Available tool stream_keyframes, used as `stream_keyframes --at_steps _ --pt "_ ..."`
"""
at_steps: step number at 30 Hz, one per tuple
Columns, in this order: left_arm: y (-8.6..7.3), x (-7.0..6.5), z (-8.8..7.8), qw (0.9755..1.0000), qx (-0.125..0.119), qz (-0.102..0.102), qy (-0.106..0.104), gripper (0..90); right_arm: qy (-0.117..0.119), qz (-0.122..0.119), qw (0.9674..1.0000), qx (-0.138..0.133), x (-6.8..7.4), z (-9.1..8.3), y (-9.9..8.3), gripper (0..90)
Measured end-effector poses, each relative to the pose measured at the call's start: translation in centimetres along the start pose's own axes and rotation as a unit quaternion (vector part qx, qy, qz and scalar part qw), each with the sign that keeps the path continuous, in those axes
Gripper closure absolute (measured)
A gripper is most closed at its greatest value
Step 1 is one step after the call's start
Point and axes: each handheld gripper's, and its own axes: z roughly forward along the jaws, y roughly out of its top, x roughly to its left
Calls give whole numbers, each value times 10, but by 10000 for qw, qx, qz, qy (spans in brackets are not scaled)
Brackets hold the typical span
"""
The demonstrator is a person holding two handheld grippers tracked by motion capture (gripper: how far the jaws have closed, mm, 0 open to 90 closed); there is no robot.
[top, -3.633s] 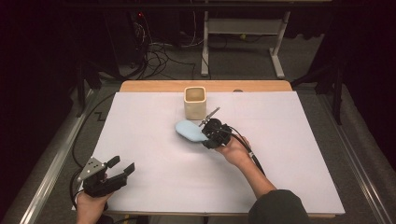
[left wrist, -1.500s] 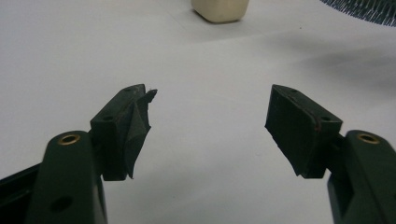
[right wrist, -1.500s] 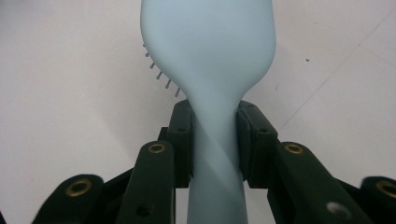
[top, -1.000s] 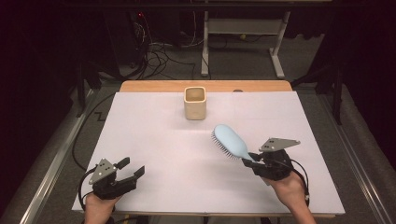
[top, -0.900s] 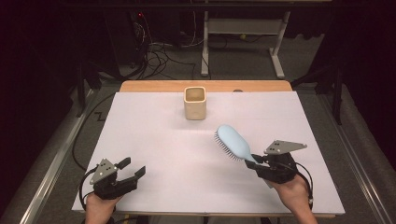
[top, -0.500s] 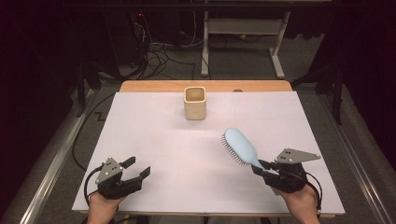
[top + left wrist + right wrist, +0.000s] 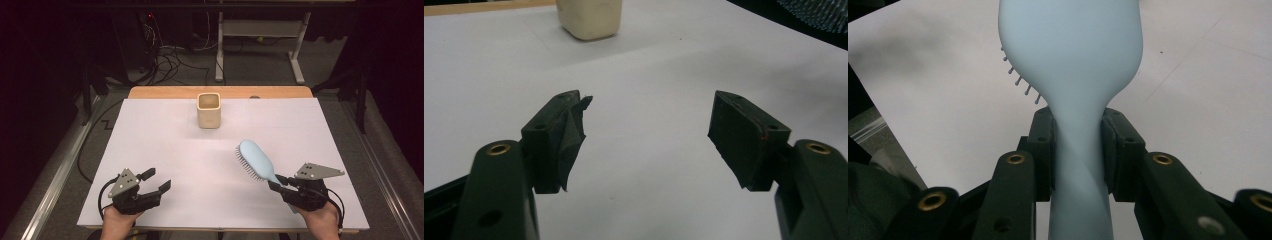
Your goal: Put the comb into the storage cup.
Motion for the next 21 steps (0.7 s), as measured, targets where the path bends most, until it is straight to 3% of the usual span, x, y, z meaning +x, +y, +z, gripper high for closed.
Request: stream_keyframes --at_steps 21 --pt "15 -28 26 9983 153 282 -493 302 63 44 10000 22 1 4 -2 707"
